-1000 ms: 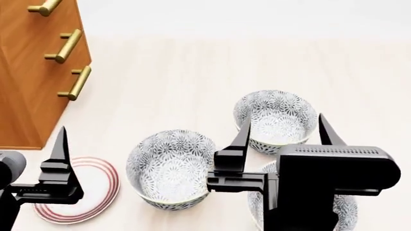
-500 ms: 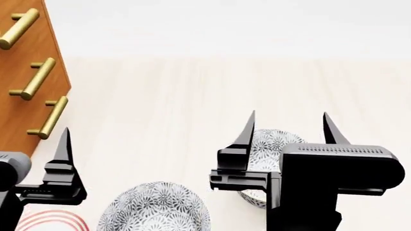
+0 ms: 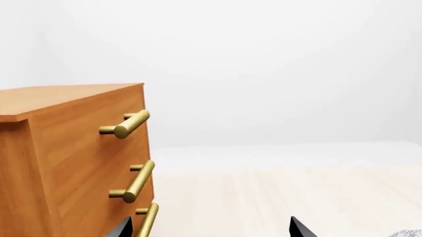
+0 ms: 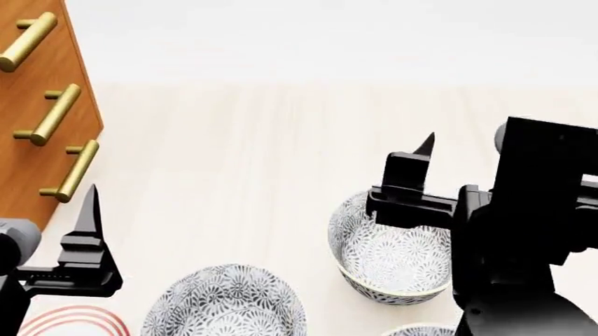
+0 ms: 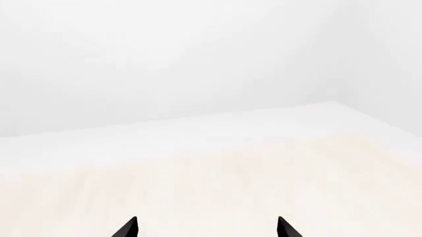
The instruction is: Stack the bowl at the front on the bowl in the middle.
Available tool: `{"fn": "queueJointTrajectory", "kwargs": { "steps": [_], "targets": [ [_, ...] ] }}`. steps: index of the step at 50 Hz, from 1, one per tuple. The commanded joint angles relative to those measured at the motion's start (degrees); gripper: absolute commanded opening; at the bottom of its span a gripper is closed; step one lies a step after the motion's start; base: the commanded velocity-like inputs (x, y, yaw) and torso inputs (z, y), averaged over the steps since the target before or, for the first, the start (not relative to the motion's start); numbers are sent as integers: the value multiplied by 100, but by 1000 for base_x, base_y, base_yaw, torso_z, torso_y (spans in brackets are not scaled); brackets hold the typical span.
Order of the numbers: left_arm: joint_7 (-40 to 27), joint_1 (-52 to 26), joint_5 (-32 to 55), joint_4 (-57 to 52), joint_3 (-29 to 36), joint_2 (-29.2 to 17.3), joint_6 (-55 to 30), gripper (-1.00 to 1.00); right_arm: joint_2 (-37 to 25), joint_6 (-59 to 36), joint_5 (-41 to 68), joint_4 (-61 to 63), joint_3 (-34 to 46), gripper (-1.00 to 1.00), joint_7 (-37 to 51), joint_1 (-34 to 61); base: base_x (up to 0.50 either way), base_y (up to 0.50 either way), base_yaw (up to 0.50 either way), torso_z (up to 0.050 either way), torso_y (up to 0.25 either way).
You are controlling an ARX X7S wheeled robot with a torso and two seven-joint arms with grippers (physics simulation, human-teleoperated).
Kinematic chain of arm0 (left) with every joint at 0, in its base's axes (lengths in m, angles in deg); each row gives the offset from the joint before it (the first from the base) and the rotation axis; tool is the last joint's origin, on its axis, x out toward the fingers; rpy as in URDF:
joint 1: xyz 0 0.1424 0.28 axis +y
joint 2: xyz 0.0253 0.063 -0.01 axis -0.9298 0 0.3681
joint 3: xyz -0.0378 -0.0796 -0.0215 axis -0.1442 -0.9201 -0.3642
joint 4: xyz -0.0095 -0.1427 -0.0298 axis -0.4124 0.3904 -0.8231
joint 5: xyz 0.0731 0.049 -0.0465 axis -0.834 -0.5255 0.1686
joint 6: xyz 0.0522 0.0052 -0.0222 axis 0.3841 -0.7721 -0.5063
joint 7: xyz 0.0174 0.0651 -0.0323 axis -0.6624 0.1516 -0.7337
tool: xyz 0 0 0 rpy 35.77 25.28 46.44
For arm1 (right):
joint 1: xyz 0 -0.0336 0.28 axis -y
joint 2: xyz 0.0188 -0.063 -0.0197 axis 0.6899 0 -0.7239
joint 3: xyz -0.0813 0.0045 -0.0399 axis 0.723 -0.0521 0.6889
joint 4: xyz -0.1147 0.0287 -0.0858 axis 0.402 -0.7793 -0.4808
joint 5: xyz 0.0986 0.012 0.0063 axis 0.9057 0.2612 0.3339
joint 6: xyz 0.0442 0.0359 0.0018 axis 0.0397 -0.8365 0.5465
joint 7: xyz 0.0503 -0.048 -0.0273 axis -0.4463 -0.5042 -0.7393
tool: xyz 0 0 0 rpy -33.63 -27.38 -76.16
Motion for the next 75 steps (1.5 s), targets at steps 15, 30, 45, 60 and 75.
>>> {"fn": "queueJointTrajectory", "kwargs": {
  "steps": [15, 30, 45, 60, 75],
  "targets": [
    [36, -99, 48, 447, 33, -105, 246, 100, -1718, -599, 2611, -5462, 1478, 100, -24, 2594, 0, 0, 0, 0, 0],
    [17, -115, 94, 516, 55, -161, 277, 100, -1817, -157, 2148, -5873, 2106, 100, -443, 2704, 0, 0, 0, 0, 0],
    [7, -74, 131, 616, 87, -201, 363, 100, -1816, 284, 1684, -6877, 2643, 100, -1095, 2831, 0, 0, 0, 0, 0],
    [-17, -24, 156, 689, 118, -246, 435, 100, -1358, 1455, 907, -8692, 3522, 100, -2652, 2931, 0, 0, 0, 0, 0],
    [-42, -30, 219, 688, 99, -296, 421, 100, -1052, 1886, 588, -9437, 3859, 100, -3178, 3056, 0, 0, 0, 0, 0]
  ]
}}
